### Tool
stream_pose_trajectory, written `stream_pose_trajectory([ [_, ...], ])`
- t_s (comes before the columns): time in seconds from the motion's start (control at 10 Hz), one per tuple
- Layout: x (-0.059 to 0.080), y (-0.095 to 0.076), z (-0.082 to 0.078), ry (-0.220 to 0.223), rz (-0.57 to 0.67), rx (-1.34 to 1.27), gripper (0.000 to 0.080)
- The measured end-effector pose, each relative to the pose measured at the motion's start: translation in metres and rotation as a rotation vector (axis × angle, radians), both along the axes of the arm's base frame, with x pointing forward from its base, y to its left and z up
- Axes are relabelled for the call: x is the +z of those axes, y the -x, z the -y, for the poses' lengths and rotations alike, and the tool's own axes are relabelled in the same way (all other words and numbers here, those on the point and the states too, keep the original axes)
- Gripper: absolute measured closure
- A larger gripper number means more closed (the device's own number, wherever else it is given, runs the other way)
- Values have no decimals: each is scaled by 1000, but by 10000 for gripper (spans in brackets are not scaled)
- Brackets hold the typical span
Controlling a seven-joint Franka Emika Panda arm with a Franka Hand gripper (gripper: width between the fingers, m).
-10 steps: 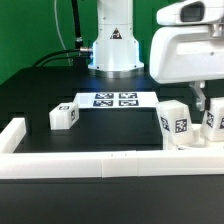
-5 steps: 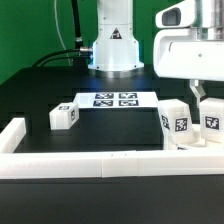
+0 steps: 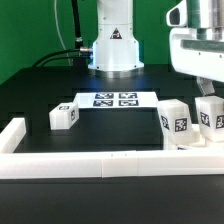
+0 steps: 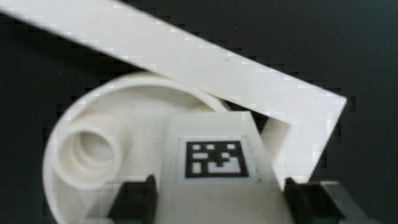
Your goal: Assemble stool
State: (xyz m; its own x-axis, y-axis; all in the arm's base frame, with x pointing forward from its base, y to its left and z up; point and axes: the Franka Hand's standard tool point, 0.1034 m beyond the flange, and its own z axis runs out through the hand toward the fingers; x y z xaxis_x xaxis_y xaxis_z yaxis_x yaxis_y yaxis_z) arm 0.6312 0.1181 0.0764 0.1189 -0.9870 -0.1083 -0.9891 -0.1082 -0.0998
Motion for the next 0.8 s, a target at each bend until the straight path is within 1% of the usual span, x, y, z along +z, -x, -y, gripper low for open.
stream_pose_trajectory([
  [0.2, -1, -2, -2, -63, 4, -254, 458],
  [0.7, -1, -2, -4, -106, -26, -533, 459],
  [0.8, -1, -4, -3, -137, -16, -663, 459],
])
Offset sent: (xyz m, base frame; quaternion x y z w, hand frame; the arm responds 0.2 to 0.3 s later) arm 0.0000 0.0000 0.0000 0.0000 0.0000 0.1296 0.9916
